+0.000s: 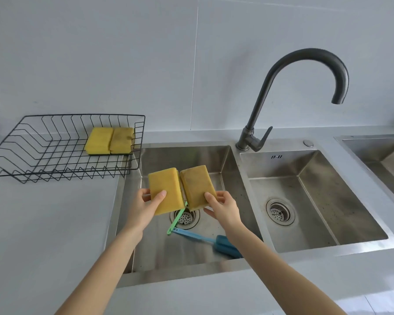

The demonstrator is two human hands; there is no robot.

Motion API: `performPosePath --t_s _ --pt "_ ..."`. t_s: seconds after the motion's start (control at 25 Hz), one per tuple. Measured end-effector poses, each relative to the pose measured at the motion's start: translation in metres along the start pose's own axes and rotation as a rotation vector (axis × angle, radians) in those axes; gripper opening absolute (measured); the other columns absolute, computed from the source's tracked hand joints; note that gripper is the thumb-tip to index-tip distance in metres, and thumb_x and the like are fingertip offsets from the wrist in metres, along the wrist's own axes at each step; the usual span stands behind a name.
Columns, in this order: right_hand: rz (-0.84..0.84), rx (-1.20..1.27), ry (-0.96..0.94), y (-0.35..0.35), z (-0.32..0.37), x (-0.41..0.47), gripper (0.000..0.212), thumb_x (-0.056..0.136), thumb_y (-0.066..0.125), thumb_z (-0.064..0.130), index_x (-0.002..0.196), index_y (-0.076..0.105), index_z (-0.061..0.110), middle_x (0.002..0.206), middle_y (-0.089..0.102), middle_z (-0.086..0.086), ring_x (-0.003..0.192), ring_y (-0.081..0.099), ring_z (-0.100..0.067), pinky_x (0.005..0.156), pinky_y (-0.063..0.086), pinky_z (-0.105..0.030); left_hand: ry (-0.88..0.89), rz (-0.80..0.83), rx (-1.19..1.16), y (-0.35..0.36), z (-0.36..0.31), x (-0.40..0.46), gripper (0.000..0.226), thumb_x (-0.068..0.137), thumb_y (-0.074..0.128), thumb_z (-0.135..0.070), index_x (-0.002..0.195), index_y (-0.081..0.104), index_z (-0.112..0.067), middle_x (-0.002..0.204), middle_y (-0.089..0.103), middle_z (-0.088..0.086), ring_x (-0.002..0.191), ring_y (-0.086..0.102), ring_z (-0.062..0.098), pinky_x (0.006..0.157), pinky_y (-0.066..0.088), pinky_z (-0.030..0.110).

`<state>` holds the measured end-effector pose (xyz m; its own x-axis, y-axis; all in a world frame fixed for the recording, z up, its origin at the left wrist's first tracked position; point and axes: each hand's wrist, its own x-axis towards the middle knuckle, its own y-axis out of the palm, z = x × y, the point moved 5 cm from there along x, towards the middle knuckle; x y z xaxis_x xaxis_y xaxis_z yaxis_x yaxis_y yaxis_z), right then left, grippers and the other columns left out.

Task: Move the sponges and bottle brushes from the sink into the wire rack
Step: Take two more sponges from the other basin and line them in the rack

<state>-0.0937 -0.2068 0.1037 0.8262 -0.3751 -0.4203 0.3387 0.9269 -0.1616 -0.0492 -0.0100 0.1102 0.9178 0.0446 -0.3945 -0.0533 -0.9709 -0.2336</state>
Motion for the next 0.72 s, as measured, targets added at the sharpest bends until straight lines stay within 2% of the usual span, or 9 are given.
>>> performPosePath --t_s 0.08,0.16,0.44,0.52,0.72 --pt "0.003 -0.055 -0.021 0.002 0.002 0.006 0.040 0.089 0.059 0.029 0.119 0.050 0.006 0.113 0.058 -0.008 0.091 0.061 -0.017 0.090 0.054 -0.033 0.003 -0.024 -0.012 -0.009 0.001 0.004 0.051 0.084 0.061 -0.032 0.124 0.042 -0.008 0.113 0.051 0.005 0.104 0.051 0.023 0.100 0.045 0.047" --pt "0.005 -0.153 -0.037 0.005 0.005 0.012 0.041 0.088 0.058 0.035 0.119 0.052 0.008 0.113 0.061 -0.007 0.100 0.061 -0.021 0.096 0.051 -0.037 0.000 -0.050 -0.013 -0.019 0.002 0.007 0.051 0.083 0.061 -0.034 0.124 0.043 -0.008 0.115 0.052 0.006 0.107 0.053 0.025 0.100 0.045 0.049" --pt "0.042 -0.192 -0.071 0.044 0.026 0.012 0.037 0.088 0.057 0.038 0.112 0.054 0.011 0.110 0.061 -0.006 0.104 0.060 -0.024 0.090 0.049 -0.033 0.023 -0.144 -0.033 -0.073 -0.006 0.021 0.048 0.083 0.062 -0.034 0.121 0.047 -0.009 0.116 0.055 0.008 0.112 0.054 0.030 0.099 0.046 0.049" --pt "0.031 -0.197 -0.093 0.062 0.033 0.011 0.033 0.087 0.058 0.039 0.107 0.055 0.013 0.109 0.061 -0.004 0.105 0.061 -0.024 0.094 0.050 -0.037 0.032 -0.157 -0.052 -0.096 -0.009 0.028 0.047 0.084 0.062 -0.033 0.121 0.047 -0.008 0.114 0.054 0.007 0.110 0.054 0.029 0.098 0.047 0.048" --pt "0.004 -0.111 -0.125 0.118 0.053 0.004 0.027 0.087 0.059 0.036 0.101 0.054 0.013 0.090 0.058 0.004 0.091 0.063 -0.022 0.096 0.051 -0.041 0.082 -0.138 -0.034 -0.155 -0.018 0.050 0.047 0.083 0.062 -0.034 0.121 0.048 -0.009 0.111 0.054 0.004 0.107 0.054 0.025 0.099 0.046 0.048"
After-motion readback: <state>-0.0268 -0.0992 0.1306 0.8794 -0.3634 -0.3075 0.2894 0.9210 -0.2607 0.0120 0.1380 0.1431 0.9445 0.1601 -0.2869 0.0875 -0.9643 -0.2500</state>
